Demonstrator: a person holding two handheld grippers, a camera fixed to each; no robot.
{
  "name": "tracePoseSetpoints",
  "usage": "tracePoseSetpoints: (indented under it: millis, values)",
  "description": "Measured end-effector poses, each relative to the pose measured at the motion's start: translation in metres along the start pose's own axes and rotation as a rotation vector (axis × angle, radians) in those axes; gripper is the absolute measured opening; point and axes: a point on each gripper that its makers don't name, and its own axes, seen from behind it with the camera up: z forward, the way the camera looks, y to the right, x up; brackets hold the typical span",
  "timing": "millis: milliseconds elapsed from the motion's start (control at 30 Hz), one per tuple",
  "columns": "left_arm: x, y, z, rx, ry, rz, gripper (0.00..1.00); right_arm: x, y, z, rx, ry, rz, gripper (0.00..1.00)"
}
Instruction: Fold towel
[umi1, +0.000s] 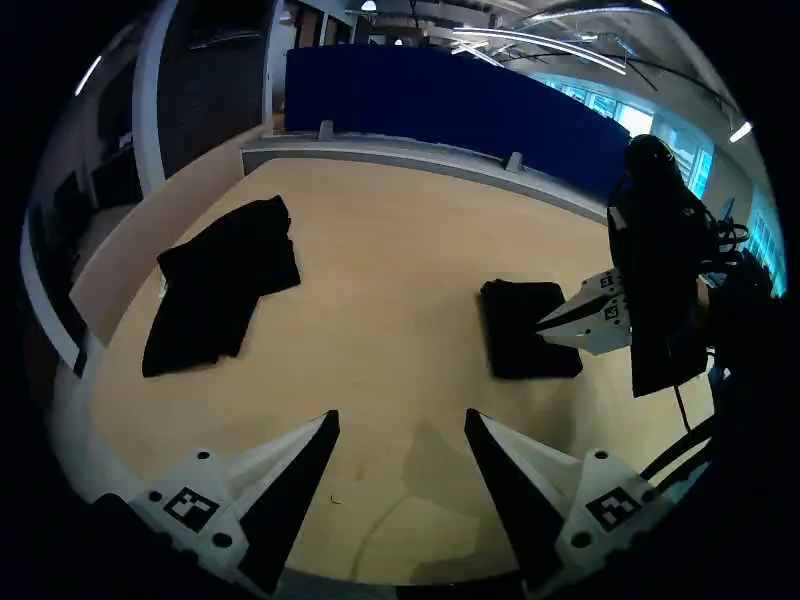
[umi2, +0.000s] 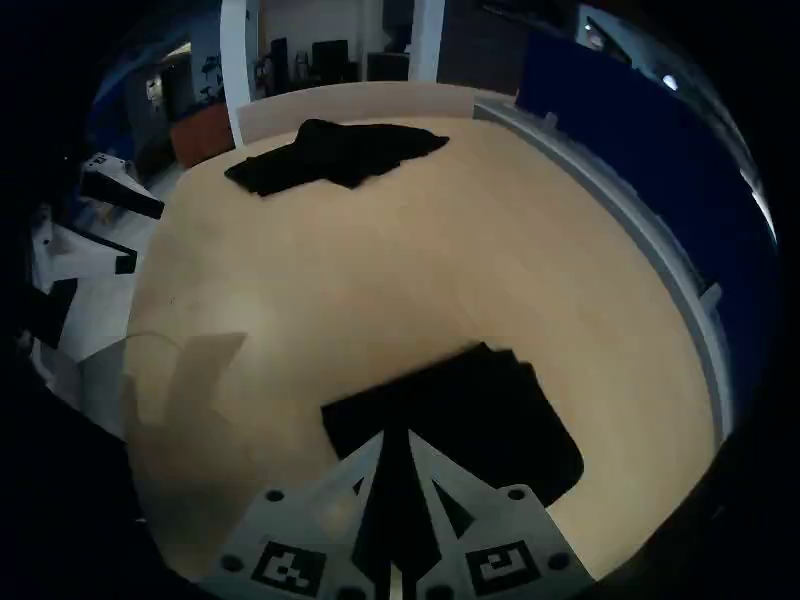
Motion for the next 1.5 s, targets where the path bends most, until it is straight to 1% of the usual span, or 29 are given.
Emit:
tracePoseSetpoints:
  millis: [100, 267, 367, 500, 567, 633, 700, 767, 1067, 1500]
  values:
    - [-0.003, -0.002, 0.001, 0.005, -0.003, -0.003, 0.93, -0.004, -0.003, 0.007, 0.006, -0.012, 0.007, 0.02]
    - [-0.003, -0.003, 0.003, 0.006, -0.004, -0.006, 0.93, -0.006, -0.004, 0.007, 0.009, -0.014, 0.023, 0.05]
    - [-0.003, -0.003, 0.004, 0.006, -0.004, -0.002, 0.93, -0.007, -0.003, 0.005, 0.007, -0.010, 0.033, 0.12]
    - [-0.001, -0.002, 0.005, 0.005, -0.004, 0.004, 0.93, -0.007, 0.000, 0.001, 0.001, -0.003, 0.048, 0.29]
    - [0.000, -0.001, 0.005, 0.004, -0.003, 0.004, 0.93, -0.007, 0.001, -0.002, -0.001, 0.001, 0.057, 0.35]
    - [0.002, -0.001, 0.004, 0.003, -0.002, 0.004, 0.93, -0.009, 0.002, -0.005, -0.002, 0.002, 0.066, 0.43]
    - [0.003, 0.000, 0.004, 0.002, -0.001, 0.003, 0.93, -0.011, 0.003, -0.007, -0.003, 0.002, 0.074, 0.48]
    - [0.004, 0.001, 0.004, 0.001, -0.001, 0.004, 0.93, -0.014, 0.003, -0.010, -0.003, 0.001, 0.082, 0.51]
    - [0.005, 0.006, 0.006, 0.000, -0.001, 0.011, 0.93, -0.036, 0.008, -0.022, -0.027, -0.010, 0.120, 0.51]
    - [0.007, 0.013, 0.010, -0.011, -0.003, 0.017, 0.93, -0.080, 0.009, -0.042, -0.068, -0.039, 0.187, 0.51]
